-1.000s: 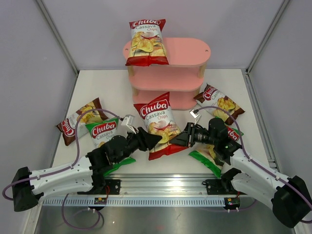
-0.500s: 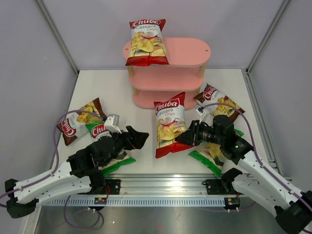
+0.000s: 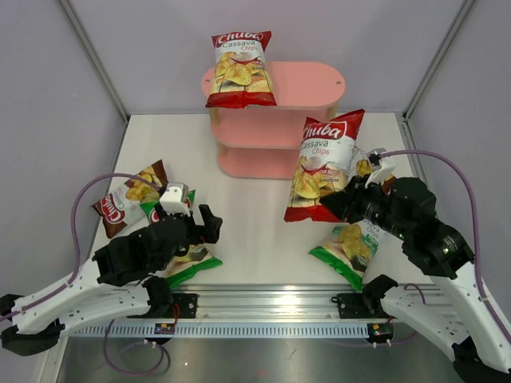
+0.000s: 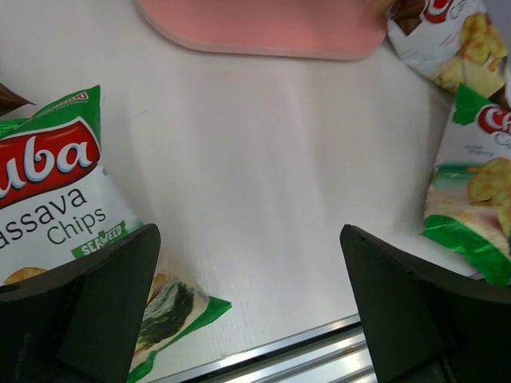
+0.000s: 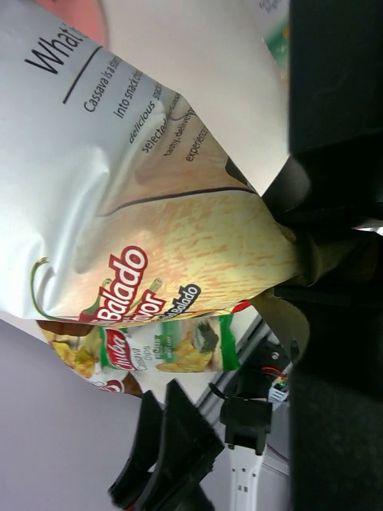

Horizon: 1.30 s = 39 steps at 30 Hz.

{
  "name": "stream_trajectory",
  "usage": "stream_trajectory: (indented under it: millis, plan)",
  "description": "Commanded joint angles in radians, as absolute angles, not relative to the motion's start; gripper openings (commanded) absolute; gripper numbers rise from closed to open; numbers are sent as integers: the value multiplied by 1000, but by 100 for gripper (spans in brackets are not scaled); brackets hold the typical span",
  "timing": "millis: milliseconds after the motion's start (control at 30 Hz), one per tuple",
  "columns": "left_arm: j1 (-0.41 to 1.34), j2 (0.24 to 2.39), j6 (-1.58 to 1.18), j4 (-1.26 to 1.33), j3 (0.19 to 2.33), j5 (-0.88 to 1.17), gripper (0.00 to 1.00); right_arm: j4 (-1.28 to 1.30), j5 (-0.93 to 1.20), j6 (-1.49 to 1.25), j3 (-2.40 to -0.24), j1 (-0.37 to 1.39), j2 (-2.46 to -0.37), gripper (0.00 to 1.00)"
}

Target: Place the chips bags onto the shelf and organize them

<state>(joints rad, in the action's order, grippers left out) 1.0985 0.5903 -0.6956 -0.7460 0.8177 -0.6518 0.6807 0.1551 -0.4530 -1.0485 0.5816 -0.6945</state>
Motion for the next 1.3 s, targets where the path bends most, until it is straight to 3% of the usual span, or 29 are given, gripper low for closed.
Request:
stream_trajectory:
  millis: [0,333,533,700,867,1000,1267]
  plan:
    - [1092,635,-623,-784,838,-680,99,724,31,-371,-1207,583,-757,20]
    - [1063,695,-597,-602,732,-453,99,817,-12,-219,-1636,563,-1014,19]
    - [1063,689,-614,-552,680,-376,99,862,314,-213,-1888,263,-1209,17]
    - [1062,623,-609,-557,661,-354,99,884,532,-198,-2031,157,-1360,17]
    - [1063,569,-603,-561,669,-315,99,708,831,-342,-2066,-32,-1494,18]
    - [1063,535,-598,-580,692,-298,99,525,1087,-558,-2112,-87,-1644,18]
    - [1062,544,-592,-594,709,-327,99,315,1163,-761,-2161,-84,-1805,18]
